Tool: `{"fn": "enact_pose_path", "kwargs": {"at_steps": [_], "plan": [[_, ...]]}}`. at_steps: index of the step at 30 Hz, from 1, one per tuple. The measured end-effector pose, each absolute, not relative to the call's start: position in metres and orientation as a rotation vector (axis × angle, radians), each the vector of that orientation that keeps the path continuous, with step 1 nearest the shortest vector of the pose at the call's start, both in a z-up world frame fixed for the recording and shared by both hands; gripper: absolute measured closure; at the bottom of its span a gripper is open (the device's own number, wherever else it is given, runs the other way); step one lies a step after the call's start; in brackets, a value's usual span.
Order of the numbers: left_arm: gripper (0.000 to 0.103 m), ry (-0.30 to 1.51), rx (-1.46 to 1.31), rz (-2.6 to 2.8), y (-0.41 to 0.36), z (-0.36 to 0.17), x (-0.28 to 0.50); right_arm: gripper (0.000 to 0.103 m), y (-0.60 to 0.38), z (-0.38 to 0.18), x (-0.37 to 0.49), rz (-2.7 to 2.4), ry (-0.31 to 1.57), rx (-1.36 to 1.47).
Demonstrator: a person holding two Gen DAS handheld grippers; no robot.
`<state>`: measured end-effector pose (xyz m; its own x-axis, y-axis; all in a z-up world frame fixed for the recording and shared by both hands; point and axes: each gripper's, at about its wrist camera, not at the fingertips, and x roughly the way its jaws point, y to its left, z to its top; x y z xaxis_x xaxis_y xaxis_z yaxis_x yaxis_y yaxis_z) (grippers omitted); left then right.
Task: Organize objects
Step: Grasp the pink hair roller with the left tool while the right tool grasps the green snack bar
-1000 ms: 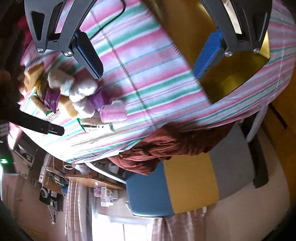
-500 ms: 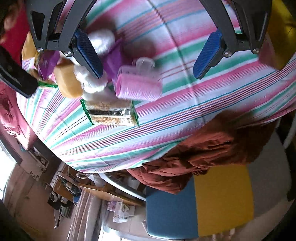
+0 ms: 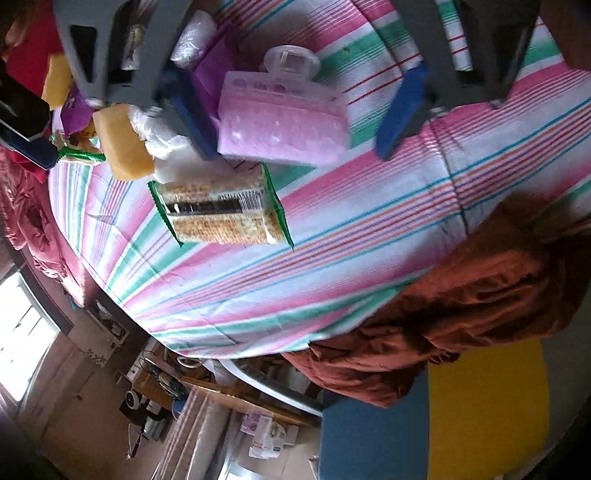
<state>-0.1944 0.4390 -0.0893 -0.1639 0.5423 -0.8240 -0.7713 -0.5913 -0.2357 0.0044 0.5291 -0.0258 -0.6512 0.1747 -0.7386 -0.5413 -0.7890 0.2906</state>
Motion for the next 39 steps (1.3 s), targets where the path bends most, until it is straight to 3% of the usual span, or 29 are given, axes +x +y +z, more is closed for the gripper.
{"fn": "enact_pose_path", "kwargs": {"at_steps": [1,19,25,31,39], "plan": [[0.035,0.305,-1.191,1.873,0.44,-0.09,-0.194,0.033,0.529,-0.026,0.004,2.431,0.699,-1.016],[0.035,0.18,-1.205,2.048,0.374,-0.048,-0.157,0.033,0.519,-0.023,-0.009,2.484,0.624,-1.077],[0.035,0.17,-1.118,2.083,0.338,-0.01,-0.13,0.031,0.507,-0.014,-0.054,2.593,0.131,-1.239],[0.035,0.096,-1.086,2.101,0.301,0.012,-0.117,0.03,0.506,-0.051,-0.111,2.603,-0.315,-1.591],[0.035,0.046,-1.126,2.138,0.267,0.011,-0.116,0.029,0.522,-0.089,-0.157,2.515,-0.37,-1.785]]}}
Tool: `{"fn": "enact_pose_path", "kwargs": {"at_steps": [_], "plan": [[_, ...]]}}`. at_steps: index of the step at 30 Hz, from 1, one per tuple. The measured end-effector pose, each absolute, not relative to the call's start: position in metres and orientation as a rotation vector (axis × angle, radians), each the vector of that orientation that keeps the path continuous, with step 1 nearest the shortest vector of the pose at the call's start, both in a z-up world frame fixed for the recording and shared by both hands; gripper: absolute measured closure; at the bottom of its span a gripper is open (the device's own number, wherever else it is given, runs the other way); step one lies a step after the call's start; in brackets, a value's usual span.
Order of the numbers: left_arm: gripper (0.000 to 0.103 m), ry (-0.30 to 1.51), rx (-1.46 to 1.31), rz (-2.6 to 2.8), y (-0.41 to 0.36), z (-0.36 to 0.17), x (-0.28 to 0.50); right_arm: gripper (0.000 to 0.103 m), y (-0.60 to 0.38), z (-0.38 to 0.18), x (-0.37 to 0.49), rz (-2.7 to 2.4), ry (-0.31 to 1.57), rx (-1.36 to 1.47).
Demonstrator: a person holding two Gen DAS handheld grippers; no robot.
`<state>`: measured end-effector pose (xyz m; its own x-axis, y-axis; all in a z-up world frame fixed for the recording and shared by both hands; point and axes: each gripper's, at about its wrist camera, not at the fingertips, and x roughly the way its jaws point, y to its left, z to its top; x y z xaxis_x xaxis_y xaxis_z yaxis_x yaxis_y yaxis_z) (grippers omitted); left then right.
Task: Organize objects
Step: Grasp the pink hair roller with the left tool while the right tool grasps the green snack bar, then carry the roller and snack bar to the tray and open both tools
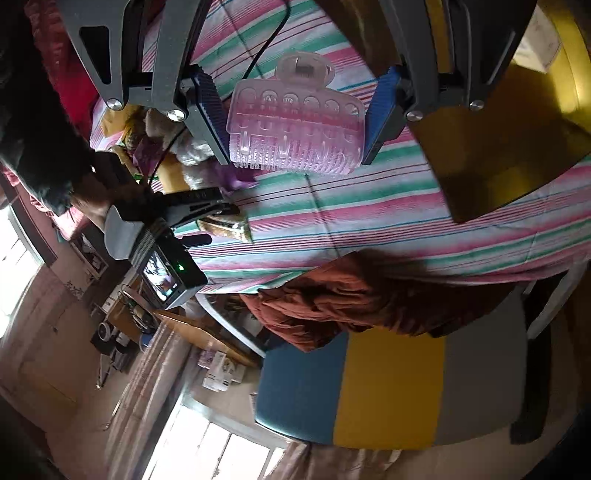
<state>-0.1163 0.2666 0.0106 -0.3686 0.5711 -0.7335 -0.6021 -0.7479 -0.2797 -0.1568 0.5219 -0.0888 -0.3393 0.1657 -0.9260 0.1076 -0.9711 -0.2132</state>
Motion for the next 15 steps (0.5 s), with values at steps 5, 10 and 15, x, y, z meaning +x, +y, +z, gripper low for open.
{"fn": "enact_pose_path", "kwargs": {"at_steps": [5,10,15], "plan": [[0.035,0.009,-1.151,2.155,0.249,0.006,-0.117,0.058,0.527,-0.09,-0.158,2.516,-0.307,-1.791],[0.035,-0.021,-1.157,2.189,0.227,0.009,-0.115,0.059,0.525,-0.063,-0.141,2.557,-0.259,-1.672],[0.035,-0.07,-1.147,2.263,0.191,0.017,-0.115,0.059,0.506,-0.018,-0.119,2.649,-0.189,-1.514]]}}
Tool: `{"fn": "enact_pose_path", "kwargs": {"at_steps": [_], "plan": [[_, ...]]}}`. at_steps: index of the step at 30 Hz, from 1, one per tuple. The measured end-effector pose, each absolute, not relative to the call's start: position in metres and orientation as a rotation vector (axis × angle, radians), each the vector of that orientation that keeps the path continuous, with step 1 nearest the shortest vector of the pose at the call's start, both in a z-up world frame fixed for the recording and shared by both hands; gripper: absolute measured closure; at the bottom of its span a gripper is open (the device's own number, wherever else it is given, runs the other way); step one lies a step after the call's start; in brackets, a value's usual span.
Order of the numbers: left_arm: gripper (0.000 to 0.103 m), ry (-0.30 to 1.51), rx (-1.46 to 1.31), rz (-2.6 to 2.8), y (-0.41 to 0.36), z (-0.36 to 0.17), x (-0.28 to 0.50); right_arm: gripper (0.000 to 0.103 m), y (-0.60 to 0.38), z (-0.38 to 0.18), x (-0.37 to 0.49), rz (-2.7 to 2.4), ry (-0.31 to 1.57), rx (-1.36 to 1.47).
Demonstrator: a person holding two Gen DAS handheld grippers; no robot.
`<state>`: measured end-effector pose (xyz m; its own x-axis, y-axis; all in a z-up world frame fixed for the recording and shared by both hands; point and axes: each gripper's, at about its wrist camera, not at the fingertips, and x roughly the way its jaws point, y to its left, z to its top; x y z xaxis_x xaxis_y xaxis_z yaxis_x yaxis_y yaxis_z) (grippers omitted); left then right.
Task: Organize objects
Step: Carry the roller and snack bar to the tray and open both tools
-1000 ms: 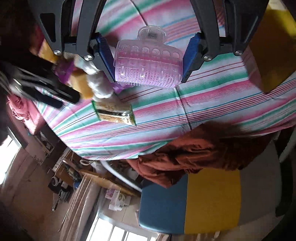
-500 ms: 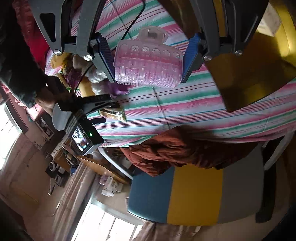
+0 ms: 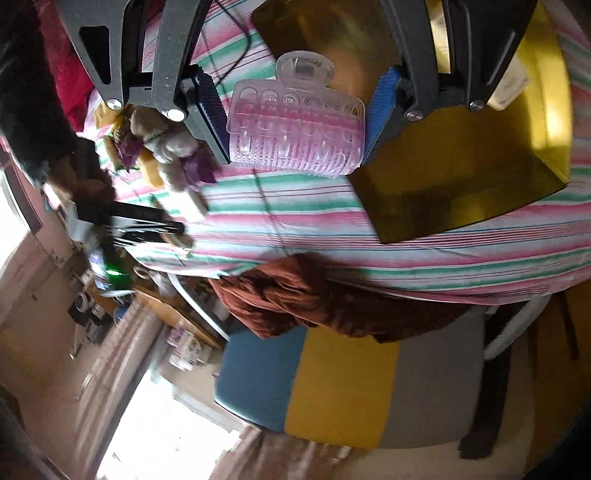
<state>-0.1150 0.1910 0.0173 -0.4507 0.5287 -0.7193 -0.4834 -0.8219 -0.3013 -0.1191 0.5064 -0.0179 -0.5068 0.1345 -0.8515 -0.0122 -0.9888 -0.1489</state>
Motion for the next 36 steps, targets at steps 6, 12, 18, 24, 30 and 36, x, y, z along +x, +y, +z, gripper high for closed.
{"fn": "enact_pose_path", "kwargs": {"at_steps": [6,12,18,24,30,36], "plan": [[0.035,-0.134,-1.152,2.397,0.13,0.025,-0.121,0.059,0.445,0.019,-0.088,2.876,-0.026,-1.422],[0.035,-0.191,-1.226,2.499,0.072,0.015,-0.135,0.059,0.363,0.012,-0.075,3.045,0.129,-1.539],[0.035,-0.236,-1.288,2.532,0.04,0.003,-0.157,0.059,0.298,-0.006,-0.084,3.065,0.207,-1.668],[0.033,-0.24,-1.283,2.533,0.034,0.001,-0.19,0.059,0.257,-0.019,-0.092,2.993,0.332,-1.76],[0.018,-0.3,-1.251,2.586,0.027,0.01,-0.202,0.044,0.237,-0.02,-0.111,3.004,0.591,-1.763],[0.018,-0.288,-1.191,2.645,0.012,0.018,-0.171,0.044,0.23,-0.022,-0.103,3.005,0.491,-1.756]]}}
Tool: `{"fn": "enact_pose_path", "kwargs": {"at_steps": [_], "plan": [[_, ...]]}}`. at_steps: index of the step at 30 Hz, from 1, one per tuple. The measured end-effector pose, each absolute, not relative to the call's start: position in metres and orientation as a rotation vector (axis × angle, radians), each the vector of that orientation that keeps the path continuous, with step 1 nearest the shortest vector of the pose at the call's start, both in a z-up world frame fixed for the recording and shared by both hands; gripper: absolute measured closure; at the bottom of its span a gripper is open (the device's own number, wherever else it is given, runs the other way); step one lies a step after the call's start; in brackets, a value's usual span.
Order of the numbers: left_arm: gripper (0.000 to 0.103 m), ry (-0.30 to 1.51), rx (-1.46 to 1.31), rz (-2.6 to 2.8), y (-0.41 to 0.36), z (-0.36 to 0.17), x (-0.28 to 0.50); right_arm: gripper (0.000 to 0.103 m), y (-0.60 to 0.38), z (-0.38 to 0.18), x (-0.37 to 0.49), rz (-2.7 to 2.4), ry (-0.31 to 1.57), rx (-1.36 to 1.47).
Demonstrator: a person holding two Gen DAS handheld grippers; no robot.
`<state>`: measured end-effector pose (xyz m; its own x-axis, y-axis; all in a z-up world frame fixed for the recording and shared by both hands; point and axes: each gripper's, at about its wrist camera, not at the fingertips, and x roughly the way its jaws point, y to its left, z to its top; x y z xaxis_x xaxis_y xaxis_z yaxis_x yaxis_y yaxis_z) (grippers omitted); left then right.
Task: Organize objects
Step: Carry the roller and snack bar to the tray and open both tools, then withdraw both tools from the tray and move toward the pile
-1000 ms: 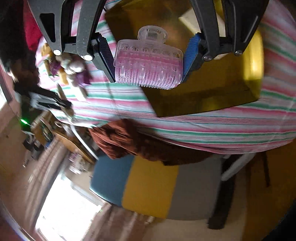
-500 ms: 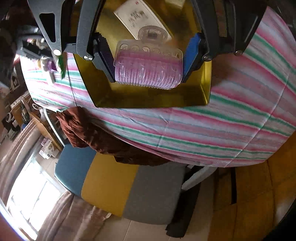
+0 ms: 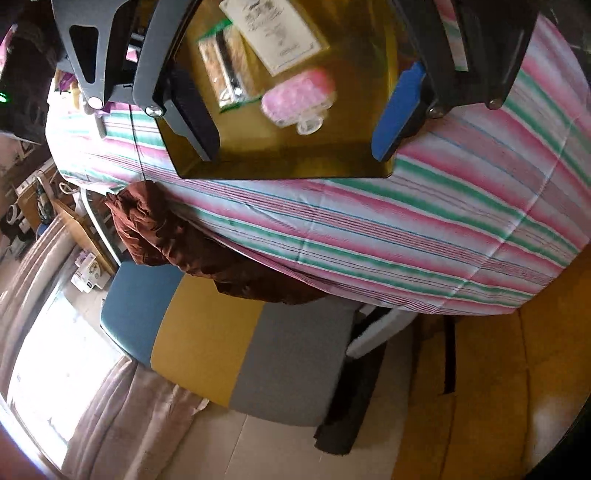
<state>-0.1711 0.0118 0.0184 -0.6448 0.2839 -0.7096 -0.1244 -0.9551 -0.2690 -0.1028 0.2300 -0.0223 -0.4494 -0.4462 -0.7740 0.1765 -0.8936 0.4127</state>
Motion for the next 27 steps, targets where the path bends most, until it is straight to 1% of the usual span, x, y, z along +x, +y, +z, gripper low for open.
{"fn": "enact_pose_path", "kwargs": {"at_steps": [2,5,7,12,18,22,27], "plan": [[0.016,-0.289,-1.185,2.667,0.007,0.018,-0.158,0.044,0.23,-0.027,-0.095,-2.381,-0.366,1.397],[0.016,-0.231,-1.154,2.717,0.008,0.017,-0.135,0.044,0.227,-0.032,-0.088,-2.409,-0.327,1.405],[0.013,-0.203,-1.137,2.745,0.01,0.016,-0.121,0.044,0.227,-0.033,-0.079,-2.429,-0.3,1.401],[0.009,-0.166,-1.095,2.797,0.016,0.015,-0.091,0.041,0.222,-0.026,-0.061,-2.51,-0.223,1.361],[0.005,-0.111,-1.051,2.855,0.027,0.013,-0.061,0.03,0.219,-0.02,-0.043,-2.621,-0.119,1.267],[0.003,-0.048,-1.022,2.867,0.037,0.012,-0.046,0.024,0.221,-0.016,-0.032,-2.672,-0.094,1.218],[0.002,-0.004,-1.007,2.866,0.044,0.01,-0.034,0.024,0.227,-0.018,-0.023,-2.72,-0.098,1.205]]}}
